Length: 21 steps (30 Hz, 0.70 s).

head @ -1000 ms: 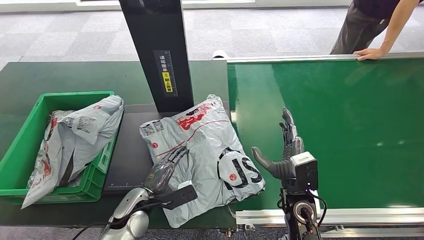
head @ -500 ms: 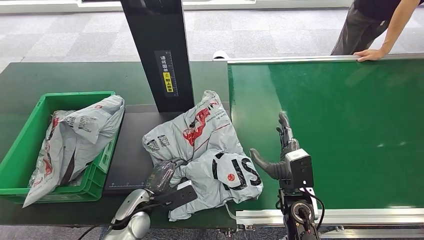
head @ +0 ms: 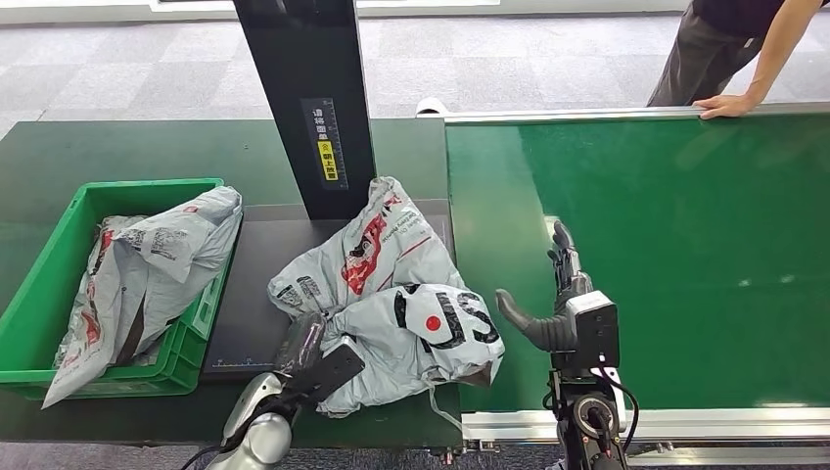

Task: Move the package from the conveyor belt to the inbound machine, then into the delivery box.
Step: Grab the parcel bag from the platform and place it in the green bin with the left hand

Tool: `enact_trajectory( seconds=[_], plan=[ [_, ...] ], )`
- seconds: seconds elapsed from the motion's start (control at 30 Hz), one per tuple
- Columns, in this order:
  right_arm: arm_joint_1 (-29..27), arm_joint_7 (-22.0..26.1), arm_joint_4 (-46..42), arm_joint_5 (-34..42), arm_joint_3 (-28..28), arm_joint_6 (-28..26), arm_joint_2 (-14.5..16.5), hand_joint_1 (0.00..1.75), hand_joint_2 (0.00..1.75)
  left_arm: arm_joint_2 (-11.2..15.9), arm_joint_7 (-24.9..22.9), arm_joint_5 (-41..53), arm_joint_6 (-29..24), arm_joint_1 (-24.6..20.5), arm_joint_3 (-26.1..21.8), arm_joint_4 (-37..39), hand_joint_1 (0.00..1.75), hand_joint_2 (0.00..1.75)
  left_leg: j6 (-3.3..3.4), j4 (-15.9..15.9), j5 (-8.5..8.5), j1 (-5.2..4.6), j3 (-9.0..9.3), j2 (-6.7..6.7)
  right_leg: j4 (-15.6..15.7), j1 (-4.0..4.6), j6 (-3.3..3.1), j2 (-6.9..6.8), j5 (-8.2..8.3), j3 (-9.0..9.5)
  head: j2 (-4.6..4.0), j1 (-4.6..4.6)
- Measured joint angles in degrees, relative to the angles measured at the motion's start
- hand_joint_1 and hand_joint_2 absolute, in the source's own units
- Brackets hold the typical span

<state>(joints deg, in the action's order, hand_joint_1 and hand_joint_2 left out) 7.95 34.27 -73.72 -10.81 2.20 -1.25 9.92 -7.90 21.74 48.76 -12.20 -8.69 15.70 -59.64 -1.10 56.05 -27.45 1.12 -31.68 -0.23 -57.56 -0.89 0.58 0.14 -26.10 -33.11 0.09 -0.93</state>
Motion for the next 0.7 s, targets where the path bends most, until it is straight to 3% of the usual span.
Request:
enact_trajectory(
  seconds=[0.27,0.7],
  plan=[
    [0.17,0.02,0.77,0.98,0.05,-0.4,-0.05,0.0,1.75,-1.31,5.67,-9.61,-5.56,3.03,-1.89,-2.67,1.75,0.0,0.0,0.0,0.0,0.0,-0.08,-0.02,0.0,0.0,0.0,0.0,0.0,-0.06,0.0,0.01],
    [0.87,0.76,2.38,2.63,0.75,-1.73,-0.66,0.0,1.75,-1.56,9.82,-18.66,-5.26,4.31,-2.3,-7.54,1.69,0.0,0.0,0.01,0.0,0.0,-0.11,-0.03,0.0,0.0,0.0,0.0,0.0,-0.09,0.0,0.0]
  ],
)
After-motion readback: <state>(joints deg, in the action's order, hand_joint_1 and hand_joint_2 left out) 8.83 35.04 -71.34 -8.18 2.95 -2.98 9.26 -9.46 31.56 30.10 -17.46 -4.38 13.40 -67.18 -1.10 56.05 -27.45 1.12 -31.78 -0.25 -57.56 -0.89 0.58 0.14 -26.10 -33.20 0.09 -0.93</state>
